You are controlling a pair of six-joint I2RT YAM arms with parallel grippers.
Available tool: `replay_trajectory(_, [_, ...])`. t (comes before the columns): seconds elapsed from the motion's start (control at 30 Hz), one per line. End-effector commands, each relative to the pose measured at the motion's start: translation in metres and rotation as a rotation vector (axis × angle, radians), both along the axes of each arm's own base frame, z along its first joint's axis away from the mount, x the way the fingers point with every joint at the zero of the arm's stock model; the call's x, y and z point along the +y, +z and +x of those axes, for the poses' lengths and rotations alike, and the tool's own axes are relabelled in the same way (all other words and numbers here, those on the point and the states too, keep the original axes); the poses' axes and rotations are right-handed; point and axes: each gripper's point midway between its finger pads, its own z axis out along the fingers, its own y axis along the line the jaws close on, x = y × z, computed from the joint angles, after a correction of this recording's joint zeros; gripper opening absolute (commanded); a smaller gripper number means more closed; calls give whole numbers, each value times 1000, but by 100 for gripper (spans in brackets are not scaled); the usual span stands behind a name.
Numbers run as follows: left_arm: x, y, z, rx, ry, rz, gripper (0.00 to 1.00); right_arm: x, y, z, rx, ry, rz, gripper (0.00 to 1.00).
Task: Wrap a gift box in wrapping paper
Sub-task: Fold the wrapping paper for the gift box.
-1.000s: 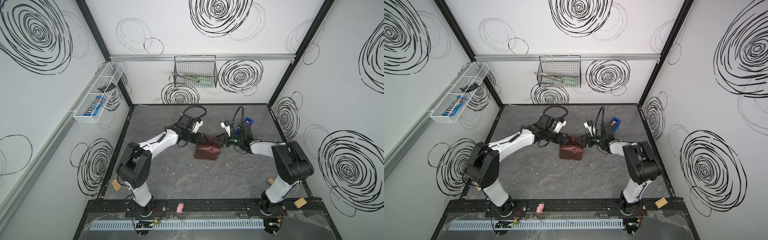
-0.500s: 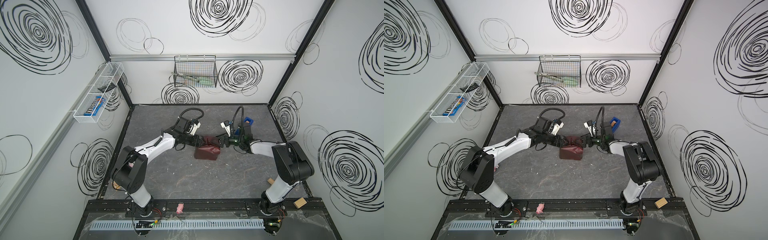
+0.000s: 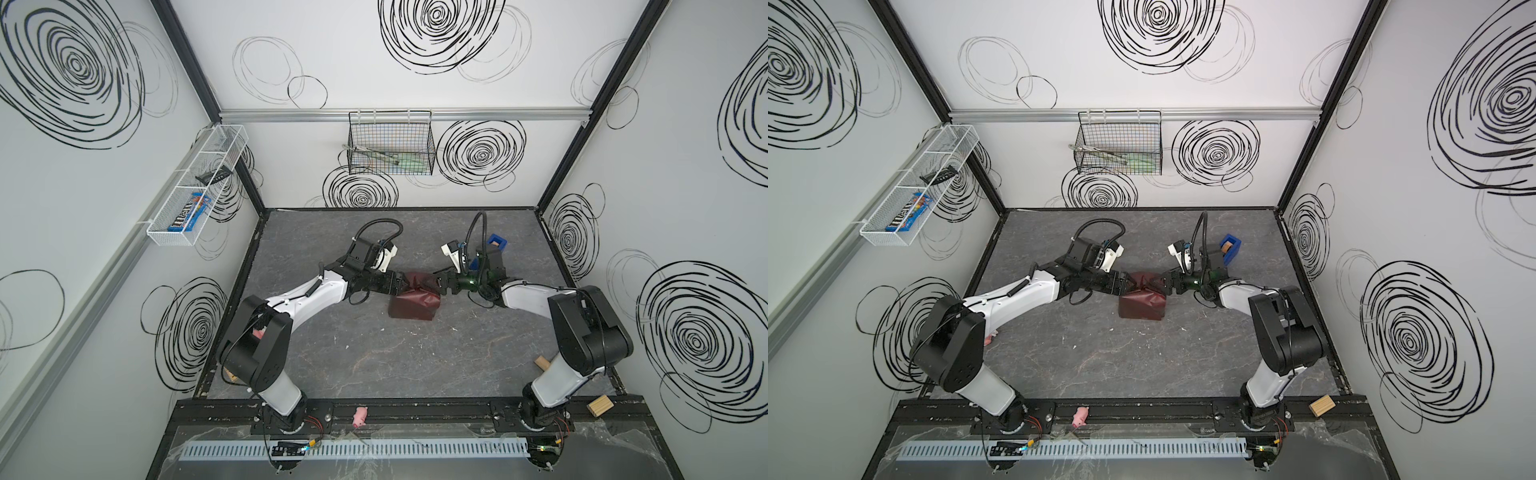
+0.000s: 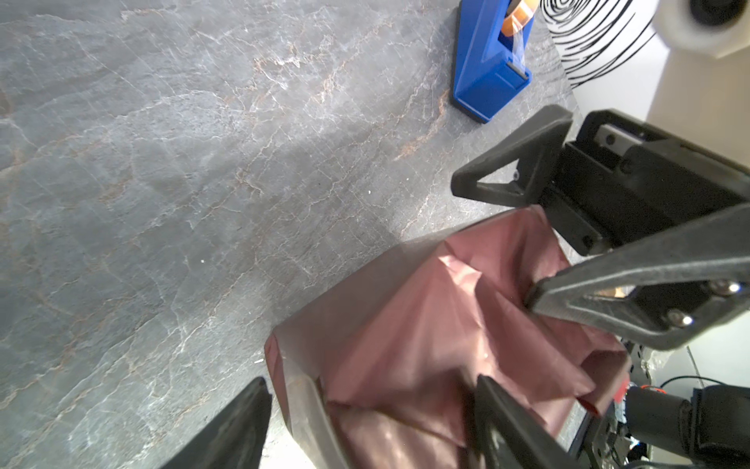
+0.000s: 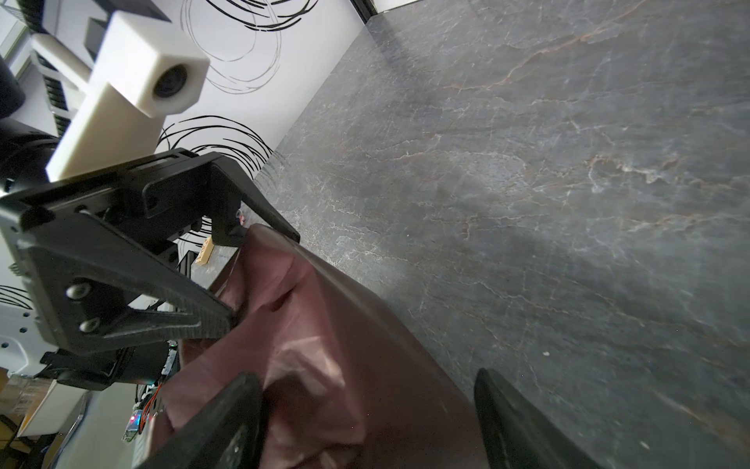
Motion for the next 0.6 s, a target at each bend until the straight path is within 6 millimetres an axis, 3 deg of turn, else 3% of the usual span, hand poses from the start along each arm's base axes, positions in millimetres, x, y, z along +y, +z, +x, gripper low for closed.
replay_trajectory(0.0, [44, -56, -22, 138, 89, 192, 81, 2, 17, 6, -3, -9, 4, 87])
replay_trajectory(0.27, [48, -66, -31, 154, 97, 202, 80, 10, 32, 21, -5, -6, 42, 88])
replay_trajectory(0.57, [49, -67, -31, 150, 98, 205, 81, 29, 17, 16, 24, 74, 26, 88])
